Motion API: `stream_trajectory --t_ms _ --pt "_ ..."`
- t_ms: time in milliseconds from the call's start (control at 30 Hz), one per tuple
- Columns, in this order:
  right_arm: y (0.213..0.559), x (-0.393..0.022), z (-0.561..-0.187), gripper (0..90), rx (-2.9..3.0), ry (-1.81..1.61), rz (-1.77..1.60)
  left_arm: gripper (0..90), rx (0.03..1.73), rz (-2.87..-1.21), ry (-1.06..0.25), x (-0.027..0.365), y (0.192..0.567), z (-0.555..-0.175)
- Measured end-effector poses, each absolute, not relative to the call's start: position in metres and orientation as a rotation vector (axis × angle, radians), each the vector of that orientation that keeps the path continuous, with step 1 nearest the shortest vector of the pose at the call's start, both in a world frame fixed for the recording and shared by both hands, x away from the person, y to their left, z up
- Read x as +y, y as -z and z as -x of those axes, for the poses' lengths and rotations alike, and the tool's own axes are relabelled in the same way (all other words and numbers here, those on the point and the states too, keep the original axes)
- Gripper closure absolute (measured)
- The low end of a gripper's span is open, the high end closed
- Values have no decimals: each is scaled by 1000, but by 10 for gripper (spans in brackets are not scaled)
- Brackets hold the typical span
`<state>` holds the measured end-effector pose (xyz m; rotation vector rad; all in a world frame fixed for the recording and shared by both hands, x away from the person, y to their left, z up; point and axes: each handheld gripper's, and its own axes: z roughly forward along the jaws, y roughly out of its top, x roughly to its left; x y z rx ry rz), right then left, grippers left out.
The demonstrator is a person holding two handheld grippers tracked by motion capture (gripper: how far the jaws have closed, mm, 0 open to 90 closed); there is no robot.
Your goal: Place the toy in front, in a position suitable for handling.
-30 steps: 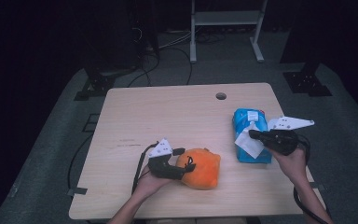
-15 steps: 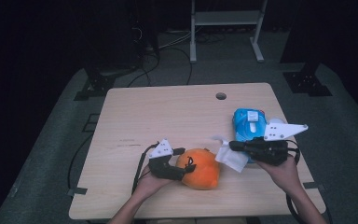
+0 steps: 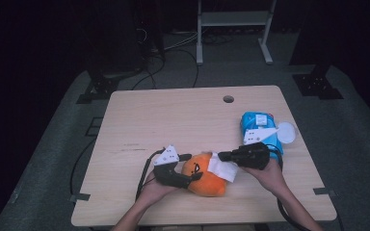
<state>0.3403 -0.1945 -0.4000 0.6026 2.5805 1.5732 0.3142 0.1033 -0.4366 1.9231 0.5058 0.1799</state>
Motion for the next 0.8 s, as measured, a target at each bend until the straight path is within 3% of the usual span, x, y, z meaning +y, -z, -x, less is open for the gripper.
stream_trajectory --t_ms 133,167,200,233,433,533,567,667,700,800 --pt "412 -188 -343 848 2611 -1510 -596 214 499 -1928 -179 103 437 -314" --pt "415 -187 -343 760 2607 -1512 -599 215 498 -1928 -179 103 437 -313" --pt "415 -187 -343 760 2607 -1512 -599 215 496 -1930 -178 103 437 -313" --pt "418 -187 -344 659 2609 -1520 -610 217 492 -1936 -179 102 437 -312" --pt "424 -186 -348 549 2622 -1514 -655 216 475 -1952 -177 101 437 -311" --pt "429 -184 -351 563 2640 -1531 -682 185 464 -1974 -153 100 437 -311" --pt "432 -184 -352 624 2651 -1554 -680 177 454 -1986 -149 100 437 -311" --pt "433 -184 -352 688 2656 -1565 -681 170 434 -2003 -109 102 436 -313" --pt "432 -185 -351 759 2659 -1566 -669 175 428 -2002 -93 103 436 -314" --pt "430 -186 -351 808 2652 -1566 -654 220 417 -2004 -58 108 435 -315"
